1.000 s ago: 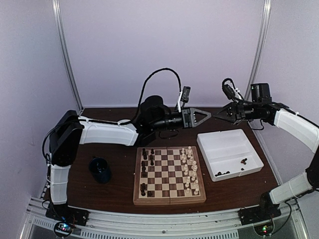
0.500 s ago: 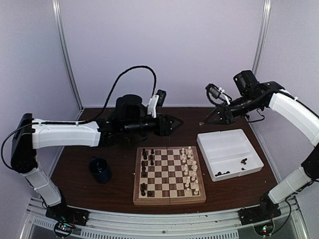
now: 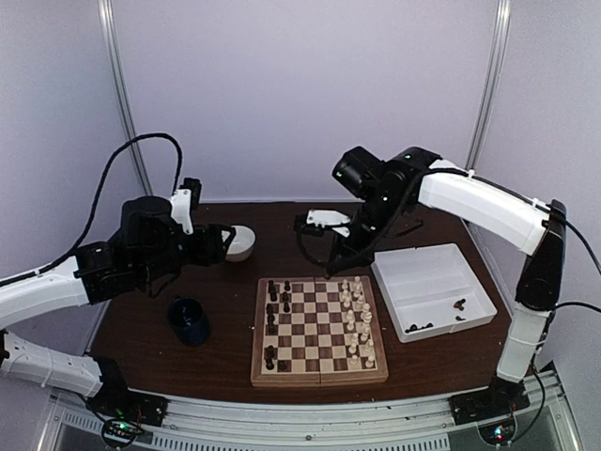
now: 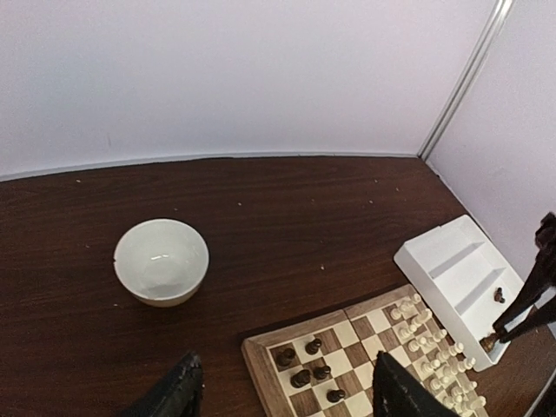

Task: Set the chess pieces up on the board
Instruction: Place the pawn at e7.

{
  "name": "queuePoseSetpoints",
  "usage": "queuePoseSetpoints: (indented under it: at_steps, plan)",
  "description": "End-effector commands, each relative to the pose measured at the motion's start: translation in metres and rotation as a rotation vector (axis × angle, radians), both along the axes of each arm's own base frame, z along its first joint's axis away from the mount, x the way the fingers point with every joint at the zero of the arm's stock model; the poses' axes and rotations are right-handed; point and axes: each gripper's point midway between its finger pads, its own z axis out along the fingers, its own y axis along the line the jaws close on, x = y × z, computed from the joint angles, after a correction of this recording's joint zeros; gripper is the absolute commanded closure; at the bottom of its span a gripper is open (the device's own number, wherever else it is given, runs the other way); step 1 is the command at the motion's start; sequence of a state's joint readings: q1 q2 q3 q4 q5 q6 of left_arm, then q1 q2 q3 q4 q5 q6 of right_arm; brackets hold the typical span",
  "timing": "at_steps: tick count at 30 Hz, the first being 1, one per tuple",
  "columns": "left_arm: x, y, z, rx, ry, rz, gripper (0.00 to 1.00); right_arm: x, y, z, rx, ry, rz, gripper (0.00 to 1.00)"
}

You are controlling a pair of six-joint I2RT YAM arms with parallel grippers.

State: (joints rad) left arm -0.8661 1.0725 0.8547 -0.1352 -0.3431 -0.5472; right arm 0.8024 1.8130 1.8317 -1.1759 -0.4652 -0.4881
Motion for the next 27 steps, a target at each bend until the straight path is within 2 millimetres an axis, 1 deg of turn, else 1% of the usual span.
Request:
queuePoseSetpoints:
  at_steps: [1,3,6,9,12,15,16,18,27]
  plan:
    - [-0.003,0.04,0.014,0.034,-0.056,0.12,0.33,-0.006,0.025,-0.017,-0.126,-0.084,0.094,0.95]
    - [-0.006,0.047,0.015,0.045,-0.057,0.132,0.33,-0.009,0.042,-0.028,-0.153,-0.099,0.133,0.95]
    - [-0.012,0.056,0.015,0.052,-0.058,0.142,0.33,-0.008,0.062,-0.047,-0.205,-0.134,0.169,0.95]
    - [-0.016,0.063,0.014,0.049,-0.06,0.151,0.33,-0.007,0.077,-0.067,-0.265,-0.154,0.201,0.95]
    - [-0.019,0.071,0.013,0.051,-0.069,0.17,0.32,-0.008,0.089,-0.081,-0.275,-0.146,0.21,0.96]
    - [-0.021,0.076,0.014,0.055,-0.074,0.181,0.32,-0.01,0.097,-0.095,-0.291,-0.142,0.22,0.95]
    - [-0.022,0.077,0.013,0.055,-0.074,0.182,0.32,-0.009,0.098,-0.102,-0.304,-0.141,0.223,0.96]
    - [-0.023,0.079,0.011,0.057,-0.072,0.186,0.32,-0.009,0.101,-0.109,-0.314,-0.137,0.225,0.96]
    - [-0.023,0.077,0.006,0.062,-0.061,0.176,0.31,-0.007,0.107,-0.129,-0.332,-0.117,0.222,0.96]
